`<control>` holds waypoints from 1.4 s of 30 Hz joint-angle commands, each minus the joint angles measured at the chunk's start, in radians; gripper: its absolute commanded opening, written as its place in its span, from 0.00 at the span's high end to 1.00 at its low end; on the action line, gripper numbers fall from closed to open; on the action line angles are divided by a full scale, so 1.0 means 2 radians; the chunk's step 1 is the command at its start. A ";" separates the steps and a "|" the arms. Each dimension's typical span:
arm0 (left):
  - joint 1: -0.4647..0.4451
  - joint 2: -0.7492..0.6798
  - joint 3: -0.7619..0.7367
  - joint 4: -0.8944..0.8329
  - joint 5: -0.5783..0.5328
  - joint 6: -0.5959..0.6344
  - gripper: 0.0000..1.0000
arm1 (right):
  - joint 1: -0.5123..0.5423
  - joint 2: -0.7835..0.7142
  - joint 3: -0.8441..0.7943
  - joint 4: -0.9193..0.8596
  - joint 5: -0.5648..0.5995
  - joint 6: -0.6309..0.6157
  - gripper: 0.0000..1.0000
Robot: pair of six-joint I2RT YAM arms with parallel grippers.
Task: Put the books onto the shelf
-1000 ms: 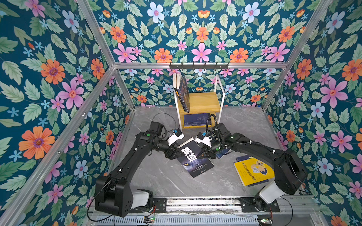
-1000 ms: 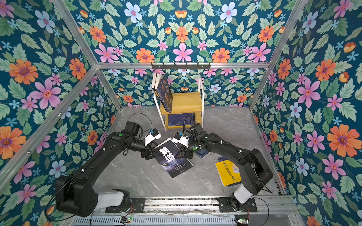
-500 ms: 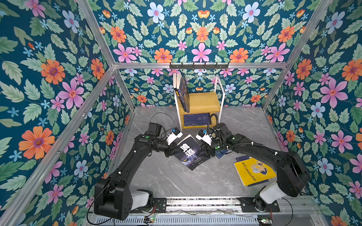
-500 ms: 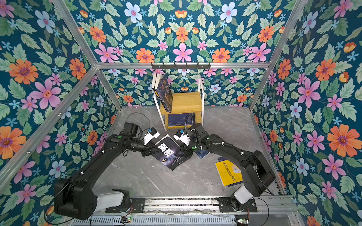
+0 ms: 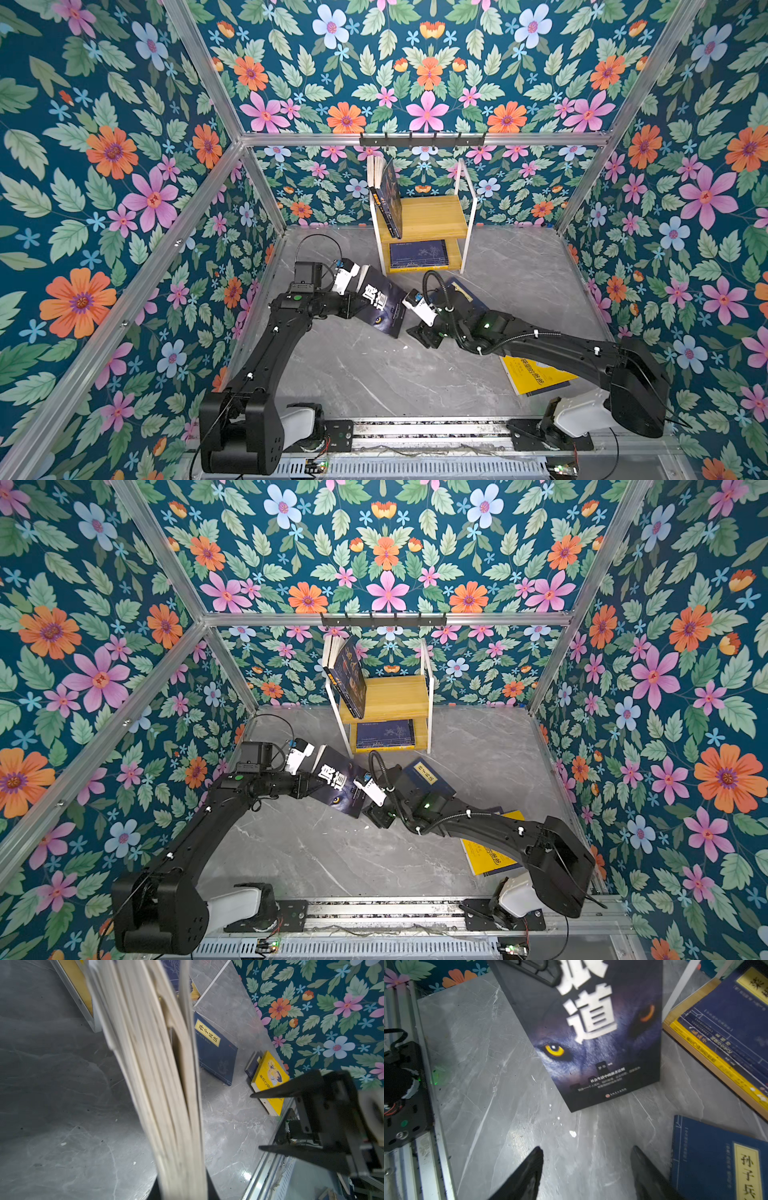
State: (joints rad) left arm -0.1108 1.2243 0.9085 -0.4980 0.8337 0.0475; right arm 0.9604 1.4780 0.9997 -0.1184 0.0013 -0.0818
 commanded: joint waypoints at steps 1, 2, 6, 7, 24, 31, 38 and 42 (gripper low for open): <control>0.005 -0.002 0.000 0.042 0.025 -0.046 1.00 | 0.027 0.026 0.023 0.025 0.111 0.006 0.33; 0.006 -0.003 0.000 0.044 0.023 -0.053 1.00 | 0.038 0.037 0.032 0.025 0.129 0.004 0.33; 0.007 -0.007 -0.011 0.059 0.040 -0.076 1.00 | 0.075 0.085 0.073 0.017 0.180 -0.009 0.33; 0.009 -0.006 -0.011 0.061 0.044 -0.083 1.00 | 0.083 0.102 0.085 0.012 0.198 -0.009 0.33; 0.019 -0.002 -0.026 0.104 0.046 -0.183 1.00 | 0.107 0.215 0.163 0.064 0.326 -0.010 0.29; 0.024 0.001 -0.051 0.163 0.103 -0.271 1.00 | 0.107 0.225 0.129 0.181 0.339 -0.049 0.23; 0.027 0.002 -0.062 0.172 0.108 -0.275 1.00 | 0.102 0.249 0.117 0.284 0.358 -0.117 0.29; 0.029 0.002 -0.072 0.177 0.107 -0.275 1.00 | 0.095 0.256 0.106 0.316 0.350 -0.125 0.57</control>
State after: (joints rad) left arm -0.0559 1.2304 0.7650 -0.1967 0.9829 -0.5056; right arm 1.1584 1.9831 1.2133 0.4129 0.7017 -0.2966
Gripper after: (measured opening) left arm 0.162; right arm 0.500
